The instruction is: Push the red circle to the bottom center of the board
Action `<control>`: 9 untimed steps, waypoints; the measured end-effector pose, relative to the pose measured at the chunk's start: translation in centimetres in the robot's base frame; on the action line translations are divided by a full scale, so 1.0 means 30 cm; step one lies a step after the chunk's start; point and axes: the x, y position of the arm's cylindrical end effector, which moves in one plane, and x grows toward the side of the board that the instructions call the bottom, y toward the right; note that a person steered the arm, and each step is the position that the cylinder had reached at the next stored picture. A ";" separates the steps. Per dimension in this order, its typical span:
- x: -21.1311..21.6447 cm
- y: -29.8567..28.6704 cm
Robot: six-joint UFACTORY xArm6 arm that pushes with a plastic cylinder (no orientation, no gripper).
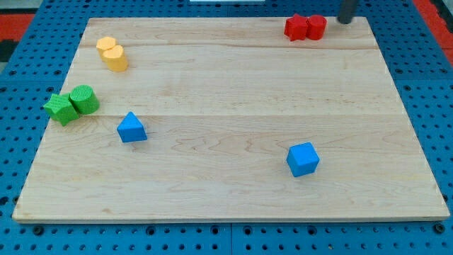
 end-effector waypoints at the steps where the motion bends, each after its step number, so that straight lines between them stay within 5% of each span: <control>1: 0.059 -0.280; 4: 0.334 -0.459; 6: 0.360 -0.305; 8: 0.638 -0.193; 9: 0.702 -0.299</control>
